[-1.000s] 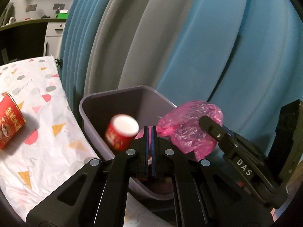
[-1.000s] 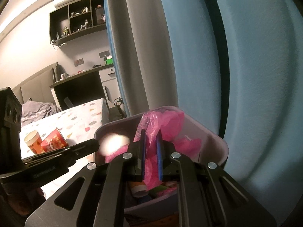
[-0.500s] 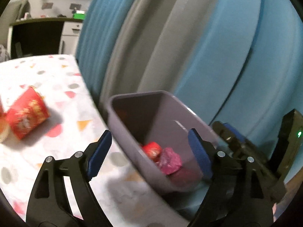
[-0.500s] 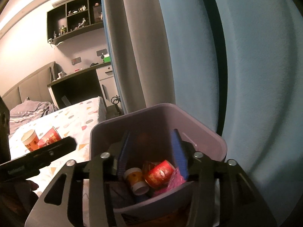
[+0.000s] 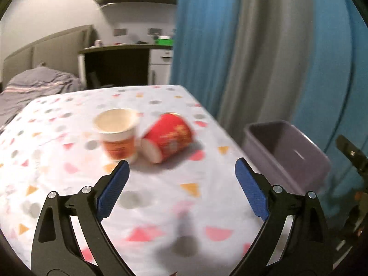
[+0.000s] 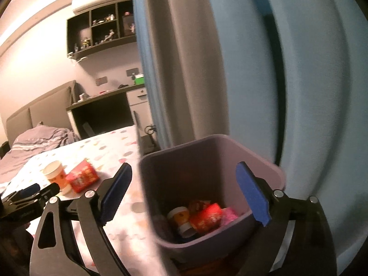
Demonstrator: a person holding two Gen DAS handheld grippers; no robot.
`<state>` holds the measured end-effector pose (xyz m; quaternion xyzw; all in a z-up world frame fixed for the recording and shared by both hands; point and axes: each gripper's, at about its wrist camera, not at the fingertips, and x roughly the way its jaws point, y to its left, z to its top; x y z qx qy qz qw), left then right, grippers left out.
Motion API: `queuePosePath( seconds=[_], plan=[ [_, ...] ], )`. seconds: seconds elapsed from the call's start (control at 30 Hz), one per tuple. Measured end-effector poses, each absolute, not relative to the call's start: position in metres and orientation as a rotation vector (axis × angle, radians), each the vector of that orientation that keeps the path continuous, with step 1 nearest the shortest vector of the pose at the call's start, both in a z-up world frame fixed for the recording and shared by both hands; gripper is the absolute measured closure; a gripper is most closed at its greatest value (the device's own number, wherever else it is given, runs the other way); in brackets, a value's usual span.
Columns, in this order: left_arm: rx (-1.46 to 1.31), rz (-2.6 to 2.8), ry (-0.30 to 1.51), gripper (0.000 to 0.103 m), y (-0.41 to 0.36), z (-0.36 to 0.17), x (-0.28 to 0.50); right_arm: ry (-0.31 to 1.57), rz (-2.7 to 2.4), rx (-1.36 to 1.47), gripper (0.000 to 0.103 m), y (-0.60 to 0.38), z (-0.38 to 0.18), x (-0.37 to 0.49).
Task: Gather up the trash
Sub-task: 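Move both open tools back over the last paper cup and red cup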
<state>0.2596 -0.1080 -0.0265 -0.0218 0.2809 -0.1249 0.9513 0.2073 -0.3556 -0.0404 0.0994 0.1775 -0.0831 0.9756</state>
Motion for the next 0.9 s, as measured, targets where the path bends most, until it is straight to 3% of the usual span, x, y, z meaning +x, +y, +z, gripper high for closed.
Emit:
queuePosePath(
  seconds=[0.4,0.9],
  plan=[
    [-0.093,-0.082,0.556,0.012,-0.017,-0.027,0.252,0.395,-0.049,0.165,0.014,-0.277,-0.038,0.229],
    [-0.089,-0.155,0.584,0.011,-0.023,-0.042,0.304,0.437,-0.033,0.192,0.014,-0.243,-0.045,0.265]
  ],
)
